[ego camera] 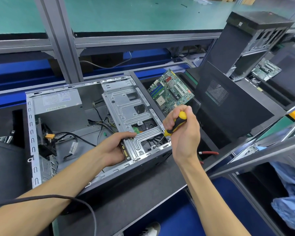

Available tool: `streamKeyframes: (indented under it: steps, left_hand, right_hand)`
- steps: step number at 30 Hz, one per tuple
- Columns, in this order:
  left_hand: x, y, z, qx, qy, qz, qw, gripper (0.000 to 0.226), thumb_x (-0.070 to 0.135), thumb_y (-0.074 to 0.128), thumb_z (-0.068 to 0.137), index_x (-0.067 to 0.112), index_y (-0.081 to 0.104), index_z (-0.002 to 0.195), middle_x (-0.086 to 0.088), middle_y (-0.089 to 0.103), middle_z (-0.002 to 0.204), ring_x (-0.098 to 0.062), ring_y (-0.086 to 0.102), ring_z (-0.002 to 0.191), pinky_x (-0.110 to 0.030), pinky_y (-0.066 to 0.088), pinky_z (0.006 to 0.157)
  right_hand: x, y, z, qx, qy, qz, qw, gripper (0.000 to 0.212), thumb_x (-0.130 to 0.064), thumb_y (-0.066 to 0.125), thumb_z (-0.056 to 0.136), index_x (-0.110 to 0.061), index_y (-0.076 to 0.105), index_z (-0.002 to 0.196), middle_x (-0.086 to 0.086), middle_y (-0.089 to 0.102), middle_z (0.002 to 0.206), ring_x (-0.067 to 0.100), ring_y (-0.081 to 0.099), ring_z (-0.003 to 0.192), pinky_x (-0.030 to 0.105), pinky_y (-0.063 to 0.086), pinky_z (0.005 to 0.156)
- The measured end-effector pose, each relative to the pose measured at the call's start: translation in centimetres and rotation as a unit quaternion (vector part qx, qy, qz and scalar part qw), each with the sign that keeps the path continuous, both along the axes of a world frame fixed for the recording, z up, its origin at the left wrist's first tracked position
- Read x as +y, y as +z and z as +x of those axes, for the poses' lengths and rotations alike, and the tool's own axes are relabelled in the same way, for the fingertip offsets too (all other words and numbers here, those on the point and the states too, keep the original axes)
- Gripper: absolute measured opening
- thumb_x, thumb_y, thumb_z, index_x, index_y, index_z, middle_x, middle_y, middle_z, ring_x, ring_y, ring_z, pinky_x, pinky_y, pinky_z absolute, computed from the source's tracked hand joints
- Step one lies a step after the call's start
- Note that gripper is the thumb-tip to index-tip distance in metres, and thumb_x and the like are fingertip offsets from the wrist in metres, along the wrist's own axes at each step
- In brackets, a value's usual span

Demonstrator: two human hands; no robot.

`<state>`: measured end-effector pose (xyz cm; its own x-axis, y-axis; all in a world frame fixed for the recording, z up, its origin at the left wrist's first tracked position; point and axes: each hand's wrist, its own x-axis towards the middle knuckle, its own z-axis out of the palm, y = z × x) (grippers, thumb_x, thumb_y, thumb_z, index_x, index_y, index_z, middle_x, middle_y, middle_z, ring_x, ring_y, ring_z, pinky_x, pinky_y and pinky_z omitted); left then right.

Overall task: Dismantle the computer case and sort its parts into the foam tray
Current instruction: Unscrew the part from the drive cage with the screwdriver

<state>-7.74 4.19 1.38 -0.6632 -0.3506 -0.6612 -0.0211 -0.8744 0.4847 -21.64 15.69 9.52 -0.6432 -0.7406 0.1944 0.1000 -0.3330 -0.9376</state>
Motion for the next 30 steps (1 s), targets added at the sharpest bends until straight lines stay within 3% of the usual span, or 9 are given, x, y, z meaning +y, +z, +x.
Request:
streamKeyframes:
  steps: [11,13,15,17,20,23,25,28,30]
  left_hand:
    - [0.0,0.0,0.05,0.0,0.004,0.004,1.0,0.012,0.005,0.073,0.075,0.002,0.08,0.085,-0.018,0.075,0.095,-0.03,0.076,0.086,-0.046,0.063,0.071]
    - [0.0,-0.08,0.0,0.001,0.008,0.004,1.0,0.022,0.005,0.073,0.074,0.001,0.076,0.095,-0.018,0.075,0.099,-0.031,0.075,0.088,-0.048,0.062,0.074]
    - [0.02,-0.06,-0.04,0.0,0.01,0.0,1.0,0.021,0.005,0.073,0.073,0.001,0.077,0.094,-0.018,0.075,0.098,-0.03,0.075,0.088,-0.046,0.062,0.074]
    - [0.0,-0.06,-0.06,-0.003,0.012,-0.003,1.0,0.022,0.005,0.073,0.074,0.001,0.077,0.095,-0.018,0.075,0.102,-0.031,0.075,0.091,-0.046,0.062,0.076]
    - [-0.02,-0.07,-0.07,-0.001,0.012,-0.001,1.0,0.02,0.004,0.073,0.073,0.0,0.077,0.092,-0.019,0.075,0.097,-0.031,0.075,0.087,-0.046,0.062,0.07]
    - [-0.02,-0.12,-0.07,-0.005,0.012,-0.004,1.0,0.023,0.005,0.072,0.074,-0.001,0.076,0.096,-0.019,0.075,0.097,-0.031,0.075,0.086,-0.046,0.062,0.071]
    - [-0.06,-0.12,-0.09,-0.004,0.005,-0.006,1.0,0.019,0.006,0.072,0.075,-0.001,0.079,0.092,-0.019,0.075,0.099,-0.031,0.075,0.089,-0.046,0.063,0.073]
    - [-0.15,-0.28,0.02,-0.008,-0.005,-0.01,1.0,0.015,0.007,0.073,0.076,0.001,0.081,0.088,-0.018,0.075,0.099,-0.031,0.075,0.089,-0.046,0.062,0.075]
    - [-0.2,-0.38,0.1,-0.01,-0.015,-0.005,1.0,0.018,0.008,0.074,0.075,0.002,0.08,0.091,-0.017,0.074,0.101,-0.031,0.074,0.091,-0.047,0.062,0.077]
  right_hand:
    - [-0.05,-0.16,0.29,0.022,0.014,0.0,1.0,0.042,-0.034,0.032,0.105,-0.025,0.058,0.073,-0.004,0.048,0.062,0.018,0.038,0.06,0.039,0.028,0.059]
    - [0.01,-0.17,0.2,0.04,0.018,0.003,0.999,0.033,-0.038,0.037,0.103,-0.023,0.054,0.079,-0.004,0.047,0.064,0.018,0.037,0.061,0.041,0.027,0.058]
    - [0.05,-0.13,-0.01,0.042,0.013,0.009,0.999,0.021,-0.036,0.045,0.099,-0.018,0.047,0.088,-0.002,0.048,0.065,0.018,0.038,0.06,0.042,0.028,0.057]
    - [0.06,-0.12,-0.3,0.029,0.002,0.013,0.999,0.021,-0.034,0.051,0.097,-0.014,0.044,0.093,-0.001,0.054,0.068,0.017,0.045,0.062,0.036,0.034,0.058]
    - [0.09,-0.16,-0.58,0.025,-0.001,0.027,0.999,0.027,-0.035,0.049,0.101,-0.013,0.061,0.091,0.002,0.062,0.077,0.016,0.054,0.071,0.026,0.044,0.063]
    - [-0.15,0.0,-0.3,0.009,0.009,0.044,0.999,0.043,-0.044,0.039,0.104,-0.023,0.072,0.087,-0.001,0.057,0.072,0.015,0.051,0.068,0.027,0.042,0.064]
    - [-0.22,-0.05,-0.06,-0.018,0.025,0.032,0.999,0.039,-0.049,0.044,0.1,-0.017,0.065,0.093,-0.001,0.053,0.072,0.016,0.045,0.066,0.029,0.038,0.064]
    - [-0.14,-0.29,0.06,0.007,0.018,0.037,0.999,0.029,-0.039,0.057,0.092,-0.012,0.046,0.095,0.0,0.054,0.076,0.019,0.044,0.07,0.034,0.036,0.067]
    - [-0.05,-0.4,0.09,0.028,0.017,0.038,0.999,0.019,-0.035,0.059,0.093,-0.017,0.054,0.096,0.0,0.058,0.081,0.02,0.048,0.075,0.034,0.038,0.069]
